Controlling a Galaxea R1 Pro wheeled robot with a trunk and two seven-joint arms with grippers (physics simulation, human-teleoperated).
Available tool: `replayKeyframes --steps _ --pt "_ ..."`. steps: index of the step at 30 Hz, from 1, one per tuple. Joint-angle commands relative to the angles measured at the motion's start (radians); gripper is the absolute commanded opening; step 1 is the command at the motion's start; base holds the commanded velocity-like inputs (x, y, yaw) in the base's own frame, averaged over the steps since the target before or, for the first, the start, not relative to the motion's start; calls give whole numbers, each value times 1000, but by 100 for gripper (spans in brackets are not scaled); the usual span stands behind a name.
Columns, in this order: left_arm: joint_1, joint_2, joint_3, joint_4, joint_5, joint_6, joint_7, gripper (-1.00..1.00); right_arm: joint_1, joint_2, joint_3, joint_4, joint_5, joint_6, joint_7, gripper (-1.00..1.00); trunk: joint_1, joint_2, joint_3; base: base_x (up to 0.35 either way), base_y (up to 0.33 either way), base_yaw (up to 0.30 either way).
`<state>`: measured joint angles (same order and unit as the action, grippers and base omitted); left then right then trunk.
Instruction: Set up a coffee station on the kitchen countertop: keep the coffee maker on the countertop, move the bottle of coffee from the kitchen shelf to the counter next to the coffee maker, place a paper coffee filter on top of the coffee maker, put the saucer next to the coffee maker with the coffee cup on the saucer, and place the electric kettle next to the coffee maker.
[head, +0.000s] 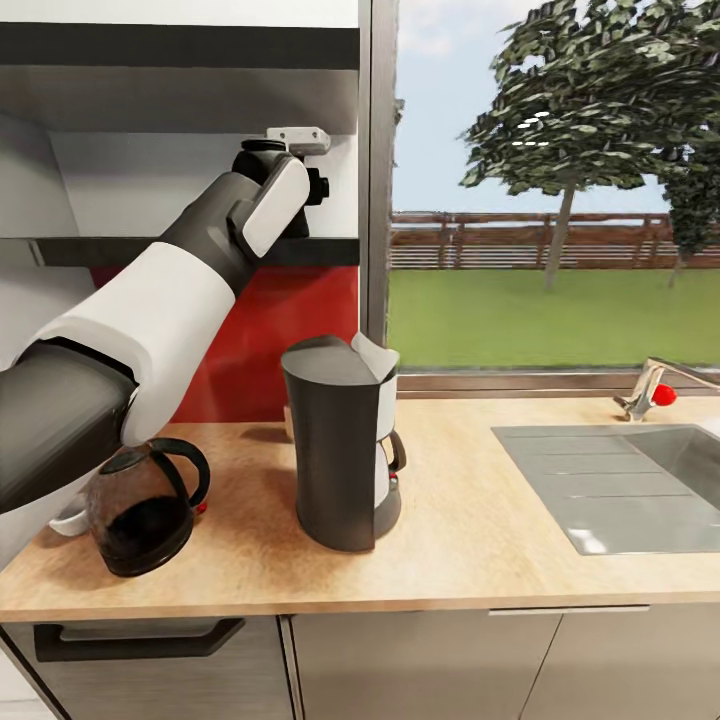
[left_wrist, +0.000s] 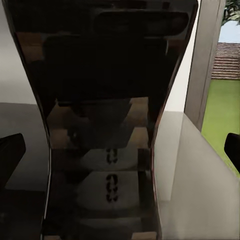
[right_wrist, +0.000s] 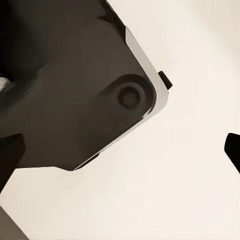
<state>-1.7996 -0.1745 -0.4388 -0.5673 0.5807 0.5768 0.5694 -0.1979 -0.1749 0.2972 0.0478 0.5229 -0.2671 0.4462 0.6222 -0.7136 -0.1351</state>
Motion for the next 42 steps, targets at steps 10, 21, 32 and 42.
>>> replayKeyframes --steps 10,21,32,42 --pt "-1 0 -3 1 8 2 30 100 -2 0 8 3 -4 -8 0 100 0 -1 -2 15 0 0" --pt "-1 0 -3 2 8 2 33 100 -2 0 8 3 -4 -8 0 100 0 -1 -2 42 0 0" --pt "-1 0 -3 3 8 2 33 100 -2 0 8 3 -4 -8 0 100 0 -1 -2 58 0 0" --pt "-1 0 -3 6 8 2 33 100 -2 0 8 3 -4 -8 0 100 0 -1 -2 23 0 0"
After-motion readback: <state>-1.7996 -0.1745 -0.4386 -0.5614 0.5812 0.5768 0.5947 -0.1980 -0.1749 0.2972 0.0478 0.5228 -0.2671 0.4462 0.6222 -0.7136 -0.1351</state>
